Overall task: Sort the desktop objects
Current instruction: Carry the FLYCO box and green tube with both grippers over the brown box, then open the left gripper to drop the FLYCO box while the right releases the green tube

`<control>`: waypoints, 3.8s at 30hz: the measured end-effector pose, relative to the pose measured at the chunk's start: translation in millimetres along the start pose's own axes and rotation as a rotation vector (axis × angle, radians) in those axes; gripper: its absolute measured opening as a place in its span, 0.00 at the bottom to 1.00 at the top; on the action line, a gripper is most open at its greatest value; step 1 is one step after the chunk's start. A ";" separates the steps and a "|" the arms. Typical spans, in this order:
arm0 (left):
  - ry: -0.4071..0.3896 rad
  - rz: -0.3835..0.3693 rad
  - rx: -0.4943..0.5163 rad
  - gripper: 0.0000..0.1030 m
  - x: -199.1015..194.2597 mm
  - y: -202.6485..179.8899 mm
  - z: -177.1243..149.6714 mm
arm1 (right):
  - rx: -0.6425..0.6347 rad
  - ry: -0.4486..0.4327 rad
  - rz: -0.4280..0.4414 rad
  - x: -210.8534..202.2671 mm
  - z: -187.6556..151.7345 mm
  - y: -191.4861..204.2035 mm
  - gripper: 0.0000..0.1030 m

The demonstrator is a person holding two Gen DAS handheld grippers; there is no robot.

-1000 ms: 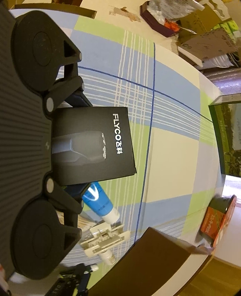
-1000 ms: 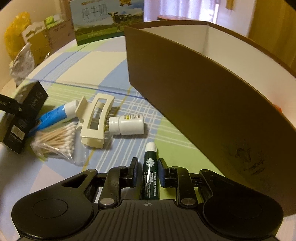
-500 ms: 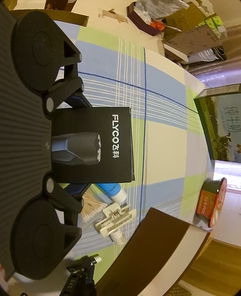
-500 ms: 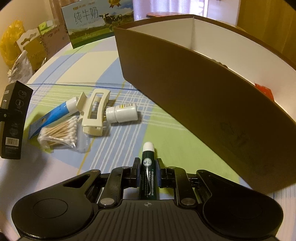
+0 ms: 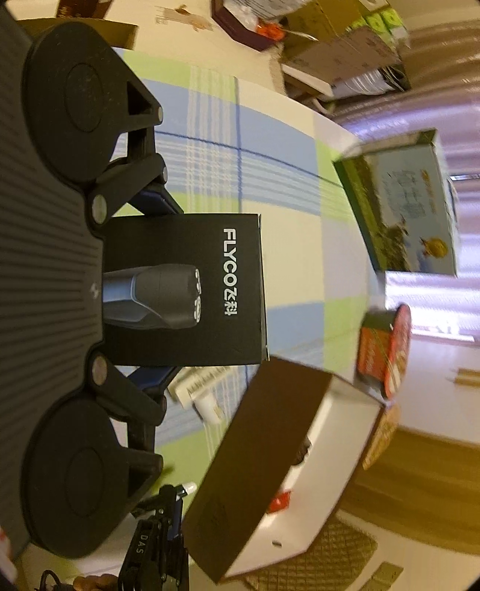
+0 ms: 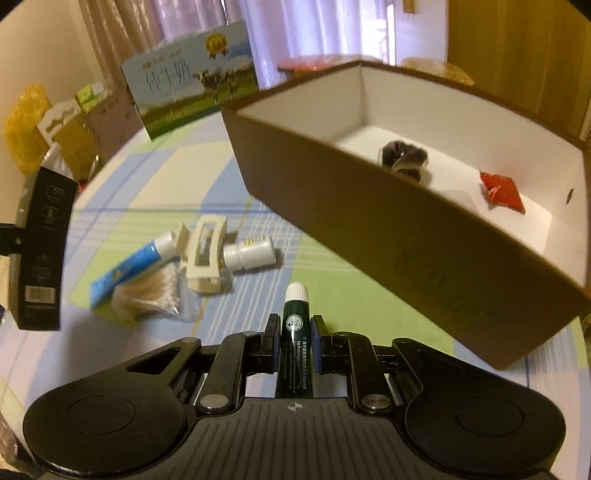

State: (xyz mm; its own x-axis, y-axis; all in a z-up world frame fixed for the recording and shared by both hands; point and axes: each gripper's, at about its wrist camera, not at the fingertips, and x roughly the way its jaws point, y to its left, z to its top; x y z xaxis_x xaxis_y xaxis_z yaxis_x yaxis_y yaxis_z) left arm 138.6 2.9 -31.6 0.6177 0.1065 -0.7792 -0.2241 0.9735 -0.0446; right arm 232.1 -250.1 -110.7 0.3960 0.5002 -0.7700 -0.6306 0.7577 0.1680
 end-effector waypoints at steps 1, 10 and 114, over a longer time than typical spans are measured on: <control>-0.007 -0.010 0.009 0.73 -1.3 -3.9 2.7 | 0.007 -0.009 0.005 -5.1 1.2 -0.8 0.13; -0.069 -0.133 0.082 0.73 -3.9 -46.2 34.0 | 0.076 -0.082 0.014 -45.9 11.7 -19.5 0.13; -0.030 -0.198 0.378 0.95 124.9 -184.1 182.9 | 0.161 -0.153 -0.193 -50.5 115.8 -119.0 0.98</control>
State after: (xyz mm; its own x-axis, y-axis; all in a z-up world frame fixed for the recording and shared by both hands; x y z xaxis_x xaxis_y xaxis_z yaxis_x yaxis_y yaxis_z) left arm 394.9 -126.0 -6.4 0.6441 -0.0899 -0.7596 0.1900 0.9808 0.0450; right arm 364.4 -317.0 -20.6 0.6026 0.3882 -0.6973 -0.4244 0.8958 0.1320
